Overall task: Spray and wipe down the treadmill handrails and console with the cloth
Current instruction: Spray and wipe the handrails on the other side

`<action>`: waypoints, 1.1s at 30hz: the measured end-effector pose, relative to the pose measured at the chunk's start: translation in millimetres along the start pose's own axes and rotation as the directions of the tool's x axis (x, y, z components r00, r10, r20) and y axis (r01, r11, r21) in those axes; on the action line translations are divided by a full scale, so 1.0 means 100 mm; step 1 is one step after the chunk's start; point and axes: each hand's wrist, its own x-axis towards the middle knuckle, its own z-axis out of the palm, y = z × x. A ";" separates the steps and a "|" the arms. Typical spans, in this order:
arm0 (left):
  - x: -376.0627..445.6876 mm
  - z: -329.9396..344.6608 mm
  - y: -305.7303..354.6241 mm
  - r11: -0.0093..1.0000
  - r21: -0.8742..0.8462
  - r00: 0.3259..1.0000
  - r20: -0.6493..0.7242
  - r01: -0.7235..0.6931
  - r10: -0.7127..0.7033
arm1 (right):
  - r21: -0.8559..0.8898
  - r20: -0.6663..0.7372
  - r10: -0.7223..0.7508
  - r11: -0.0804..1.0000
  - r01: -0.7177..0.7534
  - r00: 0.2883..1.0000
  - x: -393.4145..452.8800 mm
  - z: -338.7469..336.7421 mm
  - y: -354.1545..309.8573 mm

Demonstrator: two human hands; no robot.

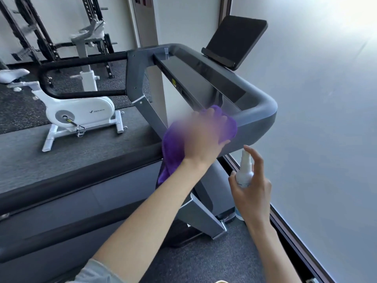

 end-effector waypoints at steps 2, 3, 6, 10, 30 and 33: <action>-0.06 -0.02 -0.12 0.999 -0.024 0.999 -0.032 0.021 -0.022 | 0.005 0.002 0.000 1.000 0.000 1.000 0.01 -0.01 0.00; -0.16 -0.04 -0.23 0.998 -0.041 0.997 -0.070 0.042 -0.045 | 0.011 0.002 -0.006 1.000 0.006 1.000 0.02 -0.02 0.01; -0.56 -0.11 -0.65 0.992 -0.060 0.981 -0.157 0.107 -0.116 | 0.016 -0.009 -0.024 1.000 0.024 1.000 0.01 -0.08 0.04; -0.69 -0.27 -0.92 0.961 -0.105 0.955 -0.125 0.256 -0.269 | -0.010 -0.019 -0.016 1.000 0.016 1.000 -0.04 -0.15 0.07; -0.56 -0.29 -1.35 0.944 -0.109 0.950 0.019 0.313 -0.313 | -0.009 0.008 -0.057 0.998 0.057 0.998 -0.15 0.00 -0.08; -0.59 -0.39 -1.30 0.925 -0.192 0.938 -0.055 0.327 -0.343 | -0.011 0.027 -0.064 0.998 0.064 0.998 -0.15 0.05 -0.13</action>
